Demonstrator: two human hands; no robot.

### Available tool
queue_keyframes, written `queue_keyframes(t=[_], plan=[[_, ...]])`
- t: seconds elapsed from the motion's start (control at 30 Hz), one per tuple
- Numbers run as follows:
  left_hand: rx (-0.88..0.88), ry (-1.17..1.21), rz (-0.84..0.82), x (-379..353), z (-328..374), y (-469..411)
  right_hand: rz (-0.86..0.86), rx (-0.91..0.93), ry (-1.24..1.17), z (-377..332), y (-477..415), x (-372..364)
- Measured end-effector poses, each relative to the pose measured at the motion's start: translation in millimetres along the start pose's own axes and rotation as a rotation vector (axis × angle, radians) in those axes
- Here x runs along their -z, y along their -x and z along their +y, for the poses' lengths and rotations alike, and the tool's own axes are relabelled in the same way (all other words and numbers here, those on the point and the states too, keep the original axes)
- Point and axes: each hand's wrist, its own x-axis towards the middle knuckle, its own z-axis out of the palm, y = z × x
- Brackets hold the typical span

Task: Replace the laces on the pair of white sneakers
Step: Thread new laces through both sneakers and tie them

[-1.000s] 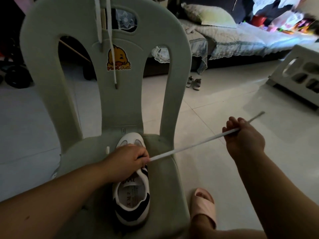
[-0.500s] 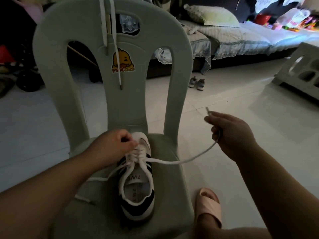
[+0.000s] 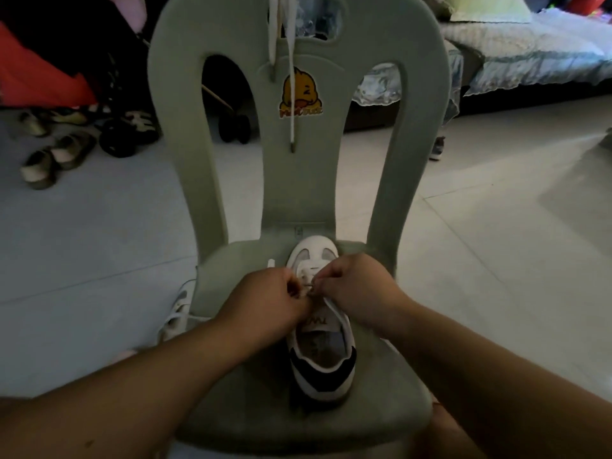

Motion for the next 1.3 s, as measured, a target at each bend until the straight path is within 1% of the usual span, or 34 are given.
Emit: queue_keyframes(t=[0.07, 0.1, 0.27, 0.3, 0.37, 0.5, 0.73, 0.9, 1.03, 1.17, 1.23, 1.3], plan=[[0.024, 0.073, -0.036, 2.1, -4.8, -2.7, 0.023, 0.019, 0.042, -0.7, -1.0, -3.9], [0.065, 0.160, -0.061, 2.8, -6.9, -3.8, 0.035, 0.024, 0.051, -0.1, -0.7, -5.5], [0.425, 0.776, -0.146, -0.9, -15.5, 0.2, 0.108, 0.034, 0.049, 5.0, 1.3, -17.9], [0.463, 0.857, -0.159, -1.7, -16.0, 1.4, 0.115, 0.031, 0.030, 6.1, 1.1, -19.9], [0.475, 0.900, -0.172, -1.9, -17.3, 2.1, 0.112, 0.033, -0.002, 7.1, 1.2, -22.6], [0.443, 0.878, -0.165, -0.2, -17.5, 3.2, 0.094, 0.055, 0.012, 5.7, 2.1, -25.3], [0.284, 0.663, -0.094, 0.8, -14.8, 9.6, 0.157, 0.067, -0.034, 3.4, 5.8, -30.5], [0.247, 0.701, -0.070, 1.6, -14.6, 15.1, 0.175, 0.084, -0.086, 6.2, 10.7, -31.2], [0.177, 0.579, -0.037, 0.3, -14.9, 15.2, 0.136, 0.085, -0.053, 7.2, 14.5, -34.9], [0.007, 0.284, 0.030, 0.3, -13.7, 14.5, 0.155, 0.085, -0.063, 8.9, 13.4, -33.8], [-0.029, 0.257, 0.032, 0.8, -13.4, 13.7, 0.158, 0.079, -0.089, 9.5, 12.0, -31.6], [-0.052, 0.237, 0.021, 1.6, -13.0, 13.2, 0.140, 0.084, -0.065, 8.7, 9.3, -27.8]])
